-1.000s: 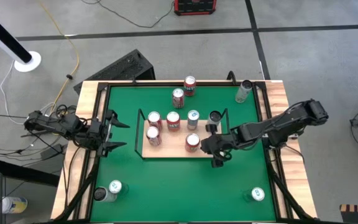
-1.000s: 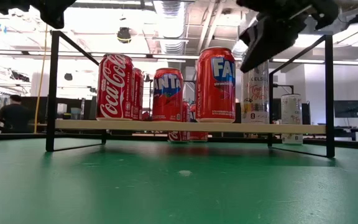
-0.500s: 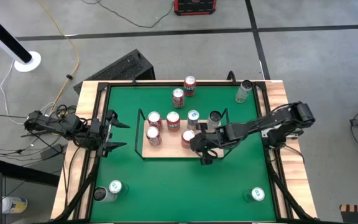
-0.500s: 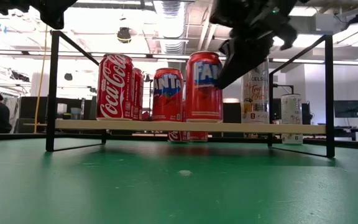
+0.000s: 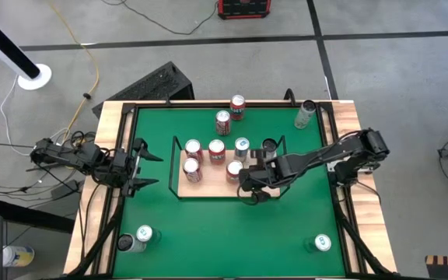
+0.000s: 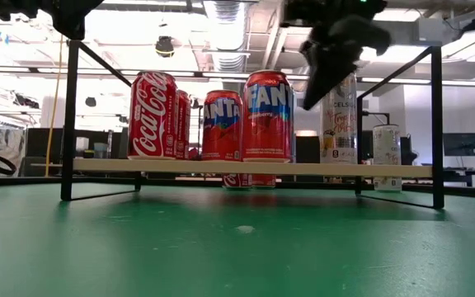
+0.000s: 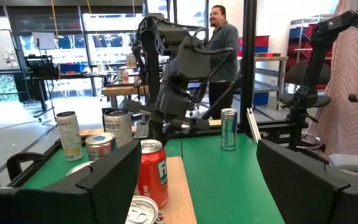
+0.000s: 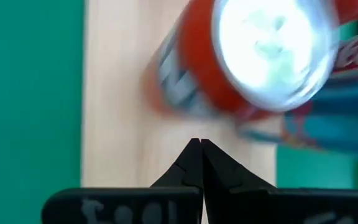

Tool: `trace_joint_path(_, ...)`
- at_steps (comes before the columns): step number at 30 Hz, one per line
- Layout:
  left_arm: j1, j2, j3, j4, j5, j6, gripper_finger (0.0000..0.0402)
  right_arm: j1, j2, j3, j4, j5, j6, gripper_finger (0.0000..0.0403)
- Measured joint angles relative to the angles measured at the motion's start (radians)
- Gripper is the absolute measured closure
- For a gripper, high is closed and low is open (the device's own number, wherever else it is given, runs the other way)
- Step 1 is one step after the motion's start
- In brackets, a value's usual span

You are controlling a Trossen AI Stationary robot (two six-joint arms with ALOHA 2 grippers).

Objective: Place canned beverage on shelf
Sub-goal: Put the right orange soda can on the shelf aligned with the other orange soda can

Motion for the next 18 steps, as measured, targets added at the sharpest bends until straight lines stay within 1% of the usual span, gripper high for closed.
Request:
trace_joint_path(2, 0.000, 0.000, 0.000, 0.000, 0.000, 0.000, 0.0095, -0.003, 0.002, 0.000, 0.007, 0.029, 0.008, 0.0385)
trace_joint_path(4, 0.000, 0.000, 0.000, 0.000, 0.000, -0.002, 0.0095, -0.006, 0.006, -0.002, 0.014, 0.035, 0.007, 0.0385)
trace_joint_path(6, 0.000, 0.000, 0.000, 0.000, 0.002, -0.008, 0.0095, -0.011, 0.023, -0.002, 0.059, 0.039, 0.007, 0.0385)
trace_joint_path(8, 0.000, 0.000, 0.000, -0.001, 0.002, -0.011, 0.0095, -0.012, 0.031, -0.005, 0.067, 0.038, -0.001, 0.0385)
trace_joint_path(18, 0.000, 0.000, 0.000, -0.003, 0.002, -0.011, 0.0095, -0.041, 0.065, -0.004, 0.222, 0.011, -0.076, 0.0385)
